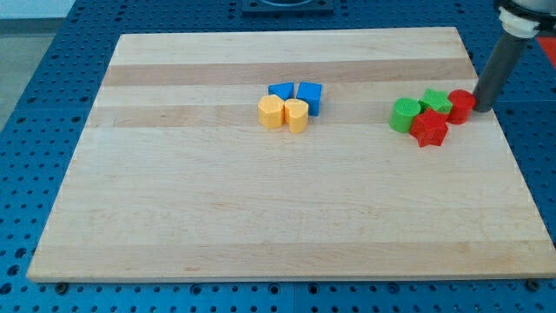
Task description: Place the red circle below the yellow blocks
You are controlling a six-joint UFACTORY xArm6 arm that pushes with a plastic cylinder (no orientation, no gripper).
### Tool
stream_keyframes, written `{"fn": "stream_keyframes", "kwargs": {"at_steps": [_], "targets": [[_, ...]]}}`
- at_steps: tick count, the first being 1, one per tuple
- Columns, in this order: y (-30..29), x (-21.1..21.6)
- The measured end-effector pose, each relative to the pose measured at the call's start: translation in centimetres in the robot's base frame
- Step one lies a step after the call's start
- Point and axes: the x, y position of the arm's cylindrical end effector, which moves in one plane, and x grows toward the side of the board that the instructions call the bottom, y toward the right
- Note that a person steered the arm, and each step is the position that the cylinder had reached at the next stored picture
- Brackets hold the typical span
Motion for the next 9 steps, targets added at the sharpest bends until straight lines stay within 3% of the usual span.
{"fn": "stream_keyframes", "kwargs": {"at_steps": [4,7,9], "targets": [[-7.2,1.1],[-7.7,5.0],[-10.9,5.1]]}}
